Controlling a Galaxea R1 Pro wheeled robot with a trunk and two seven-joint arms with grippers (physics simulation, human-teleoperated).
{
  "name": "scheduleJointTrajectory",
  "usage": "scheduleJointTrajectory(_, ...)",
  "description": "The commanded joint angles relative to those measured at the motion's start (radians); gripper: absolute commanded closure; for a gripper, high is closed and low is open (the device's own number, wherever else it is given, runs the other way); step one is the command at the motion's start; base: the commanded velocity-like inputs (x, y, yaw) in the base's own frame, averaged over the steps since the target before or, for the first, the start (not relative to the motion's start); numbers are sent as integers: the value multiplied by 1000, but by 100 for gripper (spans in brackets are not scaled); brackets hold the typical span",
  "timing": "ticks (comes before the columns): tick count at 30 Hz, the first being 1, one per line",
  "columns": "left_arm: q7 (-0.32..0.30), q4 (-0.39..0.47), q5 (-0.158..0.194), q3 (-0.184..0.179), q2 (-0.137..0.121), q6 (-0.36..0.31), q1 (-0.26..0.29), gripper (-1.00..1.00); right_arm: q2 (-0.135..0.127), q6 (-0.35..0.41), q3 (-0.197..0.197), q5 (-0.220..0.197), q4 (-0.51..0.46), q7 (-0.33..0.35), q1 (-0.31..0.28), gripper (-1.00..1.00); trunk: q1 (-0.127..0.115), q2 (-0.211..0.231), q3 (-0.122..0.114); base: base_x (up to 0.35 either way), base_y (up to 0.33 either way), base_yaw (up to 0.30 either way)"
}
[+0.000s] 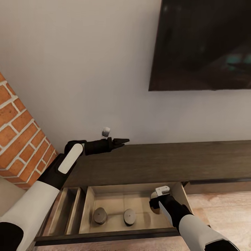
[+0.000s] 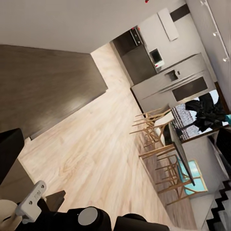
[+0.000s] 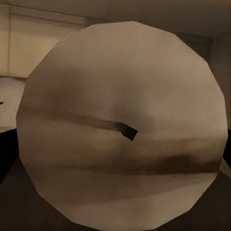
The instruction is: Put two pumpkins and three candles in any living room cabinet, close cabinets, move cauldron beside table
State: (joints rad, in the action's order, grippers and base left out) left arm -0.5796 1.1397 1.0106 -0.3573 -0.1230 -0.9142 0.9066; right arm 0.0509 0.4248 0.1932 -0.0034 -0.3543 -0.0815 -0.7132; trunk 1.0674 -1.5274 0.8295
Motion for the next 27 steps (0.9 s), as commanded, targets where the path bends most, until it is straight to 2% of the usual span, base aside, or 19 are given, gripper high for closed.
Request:
scheduleJointTrajectory(1,0,0,0,0,1,0,0,-100,0,0,0,0,0,0,0,100,0,0,2,0,0,0)
scheduleJointTrajectory(27,3,0,0,0,5,1,0,-100,0,0,-1,-6,-1,2,0,100,0,0,43,0,0,0)
